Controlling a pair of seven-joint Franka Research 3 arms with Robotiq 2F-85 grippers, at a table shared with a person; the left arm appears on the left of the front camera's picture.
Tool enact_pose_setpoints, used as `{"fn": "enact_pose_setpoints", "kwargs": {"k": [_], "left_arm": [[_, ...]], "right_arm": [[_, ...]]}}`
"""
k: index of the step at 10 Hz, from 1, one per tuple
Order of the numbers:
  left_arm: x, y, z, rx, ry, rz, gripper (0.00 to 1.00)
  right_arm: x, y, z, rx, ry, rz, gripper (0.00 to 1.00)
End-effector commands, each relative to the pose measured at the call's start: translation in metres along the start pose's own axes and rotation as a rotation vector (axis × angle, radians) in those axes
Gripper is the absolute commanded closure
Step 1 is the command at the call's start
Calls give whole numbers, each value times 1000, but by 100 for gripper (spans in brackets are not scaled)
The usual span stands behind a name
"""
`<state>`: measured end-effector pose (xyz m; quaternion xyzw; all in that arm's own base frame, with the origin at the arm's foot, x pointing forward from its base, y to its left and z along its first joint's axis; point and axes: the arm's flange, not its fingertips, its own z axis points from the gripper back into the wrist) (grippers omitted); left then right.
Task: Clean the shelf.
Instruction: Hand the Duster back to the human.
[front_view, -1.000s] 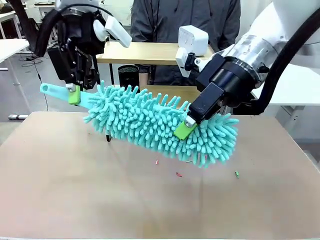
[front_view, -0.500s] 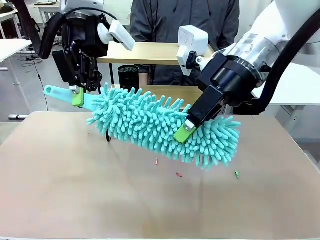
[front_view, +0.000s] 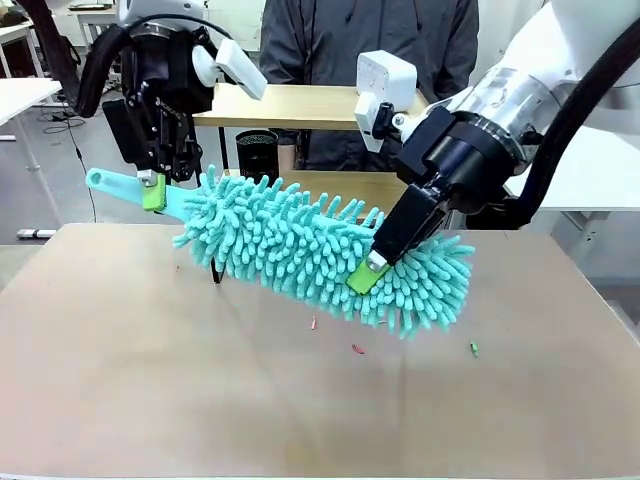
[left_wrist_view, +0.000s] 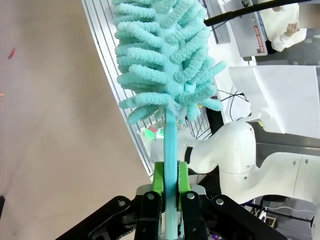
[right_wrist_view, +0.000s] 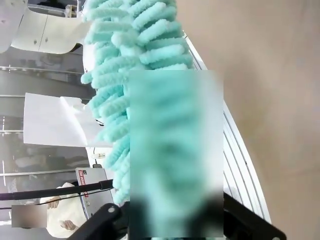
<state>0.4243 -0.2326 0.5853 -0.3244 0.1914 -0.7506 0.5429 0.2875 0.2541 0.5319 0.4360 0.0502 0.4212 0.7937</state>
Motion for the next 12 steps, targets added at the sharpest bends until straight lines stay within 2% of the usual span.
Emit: {"fn": "enact_pose_setpoints", "kwargs": {"k": [1, 2, 3, 4, 5, 6, 7, 8, 9, 11, 12], "left_arm": [[2, -11, 23, -13, -20, 7, 88], [1, -10, 24, -22, -31, 19, 49], [-1, -10, 28, -22, -63, 17, 30], [-6, -13, 31, -9, -95, 16, 0], [-18, -22, 36, 27, -162, 24, 0], [-42, -39, 46, 158, -289, 70, 0], [-88, -70, 58, 365, -583, 110, 6], [-138, -100, 65, 572, -899, 112, 0], [-184, -121, 60, 681, -1135, 57, 0], [-253, -133, 39, 911, -1463, 32, 0], [-284, -129, 28, 988, -1597, -14, 0]], "right_arm": [[-5, -5, 3, 26, 10, 35, 100], [-6, -5, 5, 30, 9, 37, 100], [-7, -6, 7, 39, 9, 39, 100], [-9, -6, 11, 42, 1, 38, 100], [-12, -6, 16, 42, -10, 39, 100], [-19, -7, 25, 44, -24, 35, 100], [-32, -7, 42, 64, -56, 27, 100], [-49, -6, 61, 71, -49, 3, 100], [-73, -1, 88, 57, -38, -12, 100], [-129, 22, 149, 63, -232, 37, 100], [-157, 34, 175, 45, -384, 55, 100]]}}
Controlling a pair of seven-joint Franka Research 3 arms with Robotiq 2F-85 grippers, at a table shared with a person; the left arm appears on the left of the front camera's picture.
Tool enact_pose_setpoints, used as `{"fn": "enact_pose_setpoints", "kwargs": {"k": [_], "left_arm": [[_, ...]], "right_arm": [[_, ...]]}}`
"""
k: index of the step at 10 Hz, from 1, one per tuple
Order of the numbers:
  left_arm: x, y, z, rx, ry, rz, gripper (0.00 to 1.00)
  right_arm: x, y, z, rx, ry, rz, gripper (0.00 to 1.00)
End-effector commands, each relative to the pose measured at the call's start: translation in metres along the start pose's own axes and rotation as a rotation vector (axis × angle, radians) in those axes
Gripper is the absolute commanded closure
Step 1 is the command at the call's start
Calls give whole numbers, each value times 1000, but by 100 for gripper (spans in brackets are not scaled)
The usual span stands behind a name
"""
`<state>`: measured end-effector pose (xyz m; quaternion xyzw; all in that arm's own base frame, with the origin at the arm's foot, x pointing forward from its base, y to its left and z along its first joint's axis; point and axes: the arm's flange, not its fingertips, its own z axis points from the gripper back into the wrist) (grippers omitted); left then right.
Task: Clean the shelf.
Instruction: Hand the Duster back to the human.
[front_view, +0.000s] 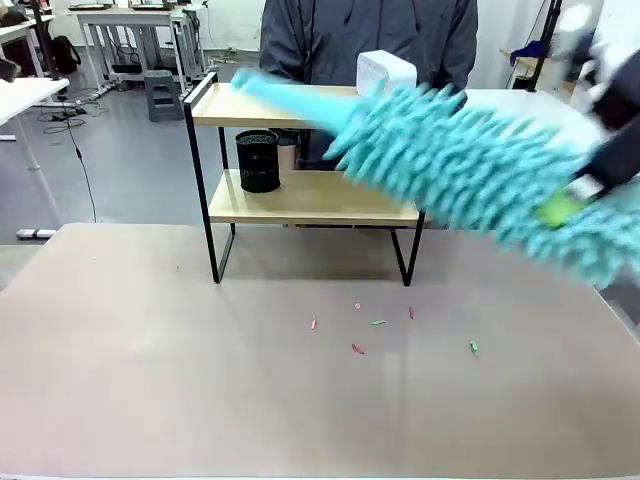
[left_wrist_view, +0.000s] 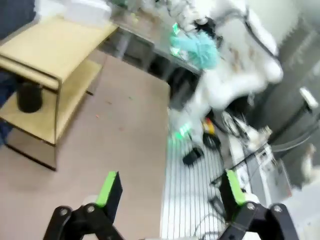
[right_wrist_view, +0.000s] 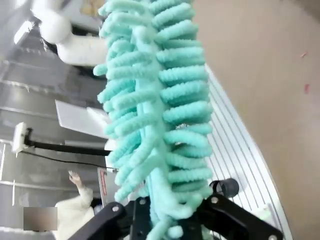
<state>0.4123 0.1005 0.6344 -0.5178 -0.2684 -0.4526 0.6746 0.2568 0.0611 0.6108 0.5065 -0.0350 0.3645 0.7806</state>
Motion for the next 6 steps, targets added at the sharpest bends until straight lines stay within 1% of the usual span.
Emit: {"fn": "enact_pose_setpoints", "kwargs": {"k": [1, 2, 3, 4, 5, 6], "left_arm": [[-31, 26, -19, 373, -686, -222, 0], [-43, 42, -15, 388, -758, -212, 0], [-57, 60, -16, 436, -857, -186, 0], [-64, 80, -17, 420, -902, -97, 0], [-66, 57, 11, 218, -475, 61, 0], [-66, 57, 11, 218, -475, 61, 0]], "right_arm": [[-33, 13, 44, -29, -275, 53, 100], [-43, 9, 62, -44, -400, 23, 100], [-52, -5, 82, -89, -569, -86, 100], [-58, -34, 95, -163, -727, -244, 100], [-60, -63, 101, -192, -794, -317, 100], [-58, -104, 105, -186, -829, -434, 100]]}}
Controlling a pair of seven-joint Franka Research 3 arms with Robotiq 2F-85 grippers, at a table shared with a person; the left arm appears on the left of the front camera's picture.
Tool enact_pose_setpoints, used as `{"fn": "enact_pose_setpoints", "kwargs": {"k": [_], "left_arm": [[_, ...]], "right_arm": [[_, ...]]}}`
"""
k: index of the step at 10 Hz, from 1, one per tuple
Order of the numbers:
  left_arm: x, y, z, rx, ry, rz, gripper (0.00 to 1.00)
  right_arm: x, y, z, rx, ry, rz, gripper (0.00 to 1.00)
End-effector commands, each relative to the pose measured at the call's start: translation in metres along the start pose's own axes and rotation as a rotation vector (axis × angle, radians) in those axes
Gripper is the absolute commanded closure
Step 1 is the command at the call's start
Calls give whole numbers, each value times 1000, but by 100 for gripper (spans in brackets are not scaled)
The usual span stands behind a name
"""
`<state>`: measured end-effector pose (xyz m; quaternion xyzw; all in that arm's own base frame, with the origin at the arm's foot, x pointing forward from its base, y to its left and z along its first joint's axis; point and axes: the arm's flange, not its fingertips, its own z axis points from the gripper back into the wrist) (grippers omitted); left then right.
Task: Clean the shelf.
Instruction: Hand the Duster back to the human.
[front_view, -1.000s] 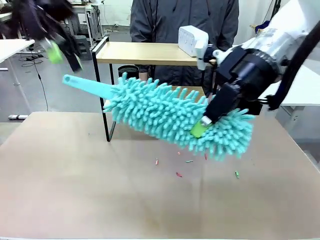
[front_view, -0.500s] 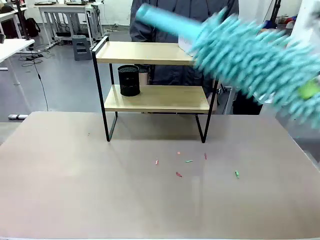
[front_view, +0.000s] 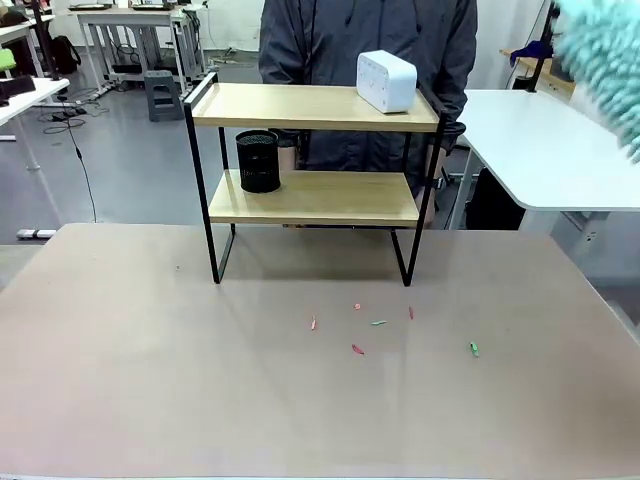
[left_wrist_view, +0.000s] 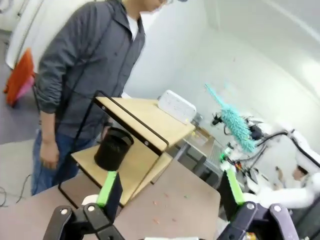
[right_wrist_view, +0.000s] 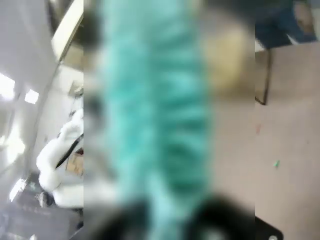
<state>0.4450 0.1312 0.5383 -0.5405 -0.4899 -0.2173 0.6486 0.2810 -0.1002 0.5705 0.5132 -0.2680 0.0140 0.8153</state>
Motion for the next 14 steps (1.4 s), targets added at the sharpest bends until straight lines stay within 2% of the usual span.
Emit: {"fn": "enact_pose_setpoints", "kwargs": {"k": [1, 3, 5, 6, 7, 14], "left_arm": [[14, -16, 7, -56, 112, -16, 0], [14, -16, 7, -56, 112, -16, 0], [14, -16, 7, -56, 112, -16, 0], [14, -16, 7, -56, 112, -16, 0], [14, -16, 7, -56, 112, -16, 0], [14, -16, 7, -56, 112, -16, 0]], "right_arm": [[22, -31, -44, 26, -39, -156, 100], [42, -103, -77, -26, 45, -364, 100], [45, -135, -90, -24, 64, -461, 100], [43, -142, -96, -48, 54, -498, 100], [23, -140, -96, -52, 95, -412, 100], [23, -140, -96, -52, 95, -412, 100]]}}
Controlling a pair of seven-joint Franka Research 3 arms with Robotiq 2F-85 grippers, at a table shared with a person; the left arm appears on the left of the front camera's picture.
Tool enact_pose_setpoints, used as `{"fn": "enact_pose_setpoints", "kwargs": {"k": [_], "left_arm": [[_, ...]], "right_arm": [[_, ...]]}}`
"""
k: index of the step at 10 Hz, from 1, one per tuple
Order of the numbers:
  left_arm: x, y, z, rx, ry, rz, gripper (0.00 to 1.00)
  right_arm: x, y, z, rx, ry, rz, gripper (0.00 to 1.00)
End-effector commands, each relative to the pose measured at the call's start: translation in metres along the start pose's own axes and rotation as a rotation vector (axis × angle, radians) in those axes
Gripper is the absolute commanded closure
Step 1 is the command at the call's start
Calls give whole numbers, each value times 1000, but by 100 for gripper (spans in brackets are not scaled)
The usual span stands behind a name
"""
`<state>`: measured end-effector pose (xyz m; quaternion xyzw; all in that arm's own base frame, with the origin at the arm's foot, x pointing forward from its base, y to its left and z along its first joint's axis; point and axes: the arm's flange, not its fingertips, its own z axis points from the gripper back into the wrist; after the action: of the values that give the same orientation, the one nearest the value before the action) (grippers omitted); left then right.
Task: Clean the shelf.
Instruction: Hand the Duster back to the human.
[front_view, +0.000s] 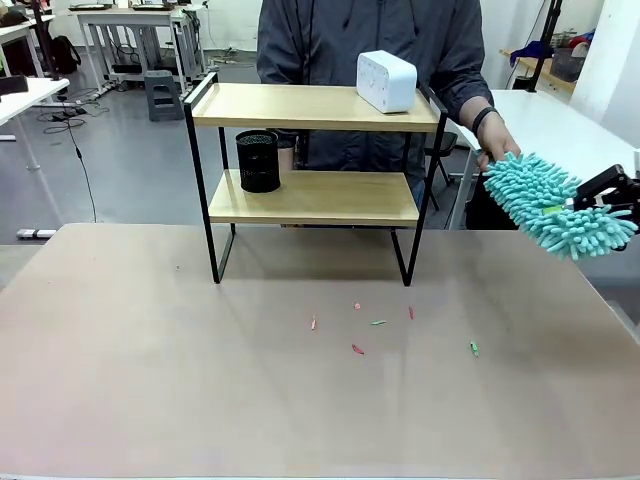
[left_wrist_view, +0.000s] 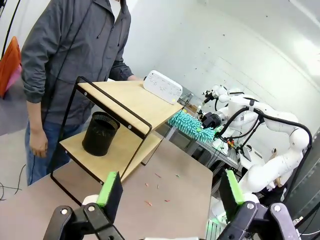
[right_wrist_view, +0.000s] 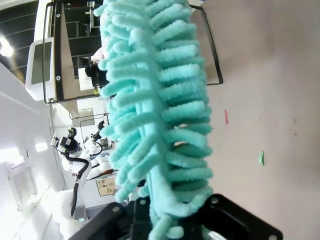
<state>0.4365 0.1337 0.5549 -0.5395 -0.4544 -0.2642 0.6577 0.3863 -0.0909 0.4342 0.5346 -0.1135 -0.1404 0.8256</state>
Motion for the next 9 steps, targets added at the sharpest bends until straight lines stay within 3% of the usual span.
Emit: {"fn": "enact_pose_setpoints", "kwargs": {"k": [1, 2, 3, 4, 6, 7, 9], "left_arm": [[2, -2, 3, -7, 6, 3, 0], [0, 0, 0, 0, 0, 0, 0], [18, -26, 19, -20, -24, -86, 0], [24, -41, 26, -12, -17, -84, 0], [8, -43, 11, -42, 30, -6, 0], [-7, -37, -9, -49, 81, 33, 0], [-36, -30, -55, -45, 196, 153, 0]], "right_arm": [[0, 0, 0, 0, 0, 0, 84], [-3, 3, 0, 29, 33, 14, 37], [-6, 7, -1, 42, 41, 34, 28], [-11, 16, -2, 84, 39, 71, 0], [-35, 37, 2, 153, 42, 134, 0], [-52, 48, 5, 195, 51, 157, 3], [-101, 74, 9, 232, 122, 162, 0]]}}
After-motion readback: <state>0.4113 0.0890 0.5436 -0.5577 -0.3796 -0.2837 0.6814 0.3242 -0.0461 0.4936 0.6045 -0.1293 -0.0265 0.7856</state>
